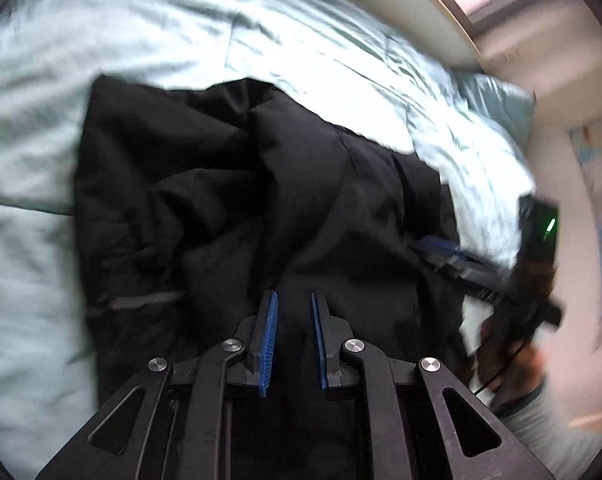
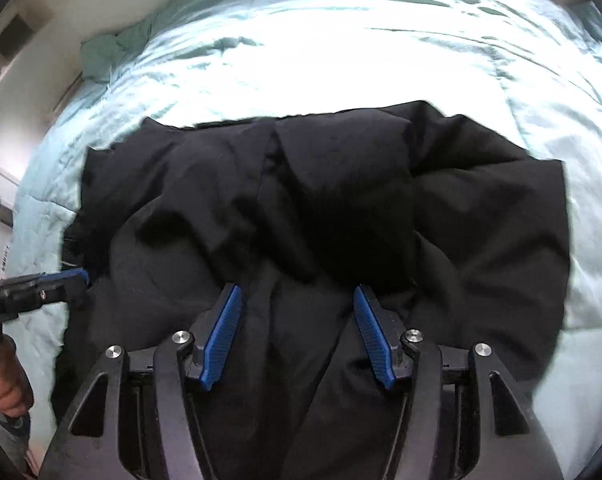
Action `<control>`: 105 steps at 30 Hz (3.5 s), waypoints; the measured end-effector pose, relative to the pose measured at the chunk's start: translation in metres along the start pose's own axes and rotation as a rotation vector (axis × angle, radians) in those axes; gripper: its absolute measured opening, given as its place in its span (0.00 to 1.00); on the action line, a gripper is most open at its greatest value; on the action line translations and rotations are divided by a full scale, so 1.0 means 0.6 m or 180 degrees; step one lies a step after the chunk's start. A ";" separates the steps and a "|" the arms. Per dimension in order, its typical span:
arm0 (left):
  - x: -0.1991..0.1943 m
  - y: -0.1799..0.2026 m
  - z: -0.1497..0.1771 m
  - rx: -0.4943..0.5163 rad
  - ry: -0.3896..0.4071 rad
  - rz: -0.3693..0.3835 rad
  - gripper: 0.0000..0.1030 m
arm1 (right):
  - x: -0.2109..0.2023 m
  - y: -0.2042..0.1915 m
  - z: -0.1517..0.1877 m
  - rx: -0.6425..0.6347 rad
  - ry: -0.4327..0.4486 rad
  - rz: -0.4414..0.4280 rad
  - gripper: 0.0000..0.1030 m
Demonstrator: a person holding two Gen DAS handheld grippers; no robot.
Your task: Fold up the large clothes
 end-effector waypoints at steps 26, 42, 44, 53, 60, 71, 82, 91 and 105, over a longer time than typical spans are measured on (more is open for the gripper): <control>-0.171 -0.006 0.454 -0.0457 0.0080 -0.0857 0.27 | -0.230 0.055 0.500 0.0684 0.0067 -0.0010 0.69; -0.050 -0.163 0.610 -0.1511 -0.0562 -0.0075 0.49 | -0.150 0.179 0.672 0.1274 -0.0515 0.0180 0.70; -0.034 -0.164 0.616 -0.1524 -0.0585 -0.0085 0.49 | -0.148 0.188 0.678 0.1315 -0.0532 0.0142 0.70; -0.001 -0.131 0.610 -0.1340 -0.0528 -0.0390 0.49 | -0.108 0.193 0.709 0.1444 -0.0642 0.0040 0.70; 0.008 -0.158 0.613 -0.1425 -0.0523 -0.0073 0.50 | -0.093 0.213 0.734 0.1603 -0.0660 -0.0177 0.70; -0.082 -0.063 0.601 -0.0728 -0.0140 0.0282 0.14 | -0.153 0.194 0.742 0.1354 -0.0521 -0.0701 0.37; -0.026 -0.100 0.617 -0.1144 -0.0373 0.0270 0.14 | -0.088 0.203 0.758 0.1529 -0.0894 -0.0952 0.46; -0.128 -0.068 0.564 -0.0974 0.0222 0.0586 0.11 | -0.206 0.174 0.688 0.1117 -0.0328 -0.0517 0.17; -0.352 0.007 0.360 -0.0515 0.1359 0.0534 0.12 | -0.422 0.163 0.533 0.0959 0.0853 -0.0631 0.14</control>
Point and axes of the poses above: each gripper's, at about its wrist camera, not at the fingertips, and x roughly the way its jaws point, y to its right, z to its underside, the point moved 1 cm from there along x, roughly the way its jaws point, and after that the axes turned 14 degrees about -y, right-handed, at the moved point
